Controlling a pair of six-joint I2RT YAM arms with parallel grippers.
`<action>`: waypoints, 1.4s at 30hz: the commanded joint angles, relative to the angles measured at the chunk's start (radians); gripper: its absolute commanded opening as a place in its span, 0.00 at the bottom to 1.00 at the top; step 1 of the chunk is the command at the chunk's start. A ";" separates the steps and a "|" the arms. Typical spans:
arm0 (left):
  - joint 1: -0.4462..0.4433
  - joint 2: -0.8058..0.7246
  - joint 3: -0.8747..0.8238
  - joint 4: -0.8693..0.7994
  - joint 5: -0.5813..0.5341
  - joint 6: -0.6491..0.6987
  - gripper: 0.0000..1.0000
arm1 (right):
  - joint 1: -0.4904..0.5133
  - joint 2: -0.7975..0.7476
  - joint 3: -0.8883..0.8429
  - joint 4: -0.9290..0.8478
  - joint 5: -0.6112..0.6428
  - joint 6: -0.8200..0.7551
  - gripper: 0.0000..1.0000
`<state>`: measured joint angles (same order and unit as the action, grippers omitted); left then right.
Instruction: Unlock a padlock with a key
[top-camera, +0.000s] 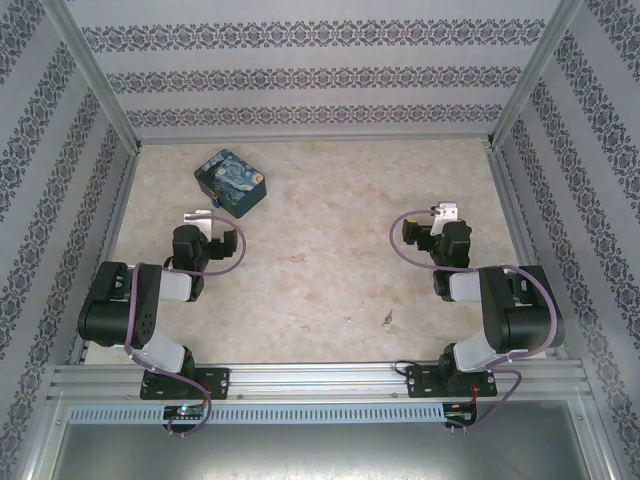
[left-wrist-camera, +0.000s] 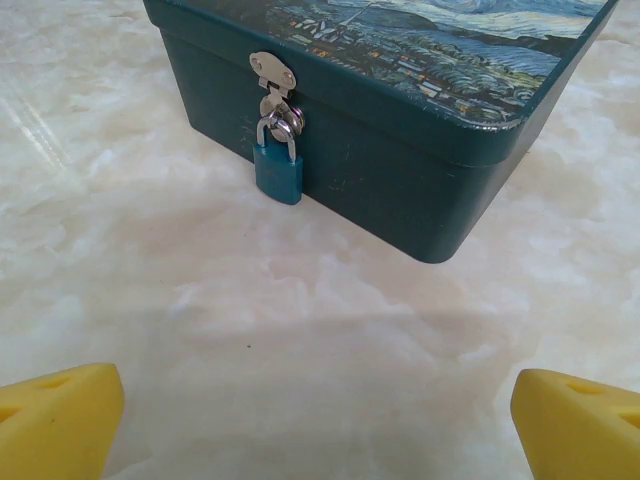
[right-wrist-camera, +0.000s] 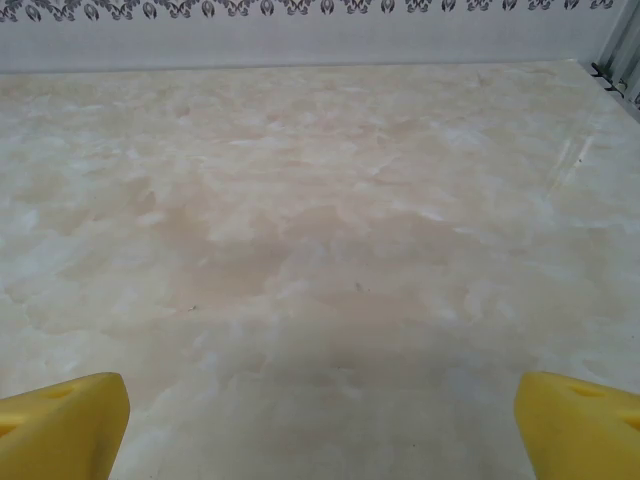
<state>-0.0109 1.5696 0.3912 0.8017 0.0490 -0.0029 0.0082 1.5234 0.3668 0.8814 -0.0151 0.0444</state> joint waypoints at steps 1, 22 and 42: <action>0.011 -0.008 0.024 0.024 -0.005 0.008 0.99 | -0.007 -0.004 0.015 0.037 -0.016 -0.019 0.98; 0.022 -0.135 0.121 -0.236 -0.011 -0.005 1.00 | -0.020 -0.100 0.063 -0.116 0.037 0.019 0.98; 0.142 0.611 1.538 -1.378 0.260 -0.147 1.00 | -0.009 -0.141 0.194 -0.460 -0.298 0.559 0.98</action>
<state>0.1078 2.0510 1.7634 -0.2741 0.1913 -0.1314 -0.0296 1.3777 0.5583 0.4419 -0.2161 0.5308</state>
